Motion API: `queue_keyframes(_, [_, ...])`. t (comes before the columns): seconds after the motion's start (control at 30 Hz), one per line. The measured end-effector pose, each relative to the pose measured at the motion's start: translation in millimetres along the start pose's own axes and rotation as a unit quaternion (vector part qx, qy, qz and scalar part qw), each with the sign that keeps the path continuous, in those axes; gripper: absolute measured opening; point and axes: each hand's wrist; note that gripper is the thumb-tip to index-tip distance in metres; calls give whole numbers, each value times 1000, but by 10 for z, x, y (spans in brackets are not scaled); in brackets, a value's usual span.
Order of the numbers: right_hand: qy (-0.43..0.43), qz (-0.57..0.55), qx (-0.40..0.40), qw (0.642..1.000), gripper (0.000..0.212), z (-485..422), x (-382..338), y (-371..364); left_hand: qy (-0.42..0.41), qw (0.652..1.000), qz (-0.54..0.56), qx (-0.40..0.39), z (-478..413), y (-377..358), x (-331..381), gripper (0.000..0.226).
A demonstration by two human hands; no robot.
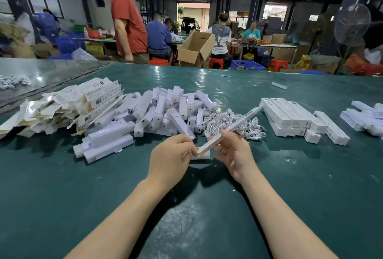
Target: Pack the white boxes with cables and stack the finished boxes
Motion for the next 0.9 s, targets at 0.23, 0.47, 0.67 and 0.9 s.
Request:
queue_keyframes(0.23, [-4, -54, -17, 998, 15, 22, -11, -3, 148, 982, 94, 69, -31, -39, -50, 19])
queue_keyframes(0.47, [-2, -153, -46, 987, 27, 29, -19, 33, 190, 955, 221, 48, -46, -30, 46, 25])
queue_keyframes(0.67, [-18, -201, -99, 974, 46, 56, -39, 50, 246, 926, 285, 21, -21, -155, 118, 20])
queue_keyframes(0.9, [-59, -269, -143, 951, 49, 88, -49, 49, 250, 906, 337, 64, -31, -124, 136, 26])
Point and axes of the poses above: each hand's wrist, its own z-axis away from the middle knuckle, its own y-axis out of the back of the hand, x = y × z, and after that the axes turned 10 degrees about -y, right-handed
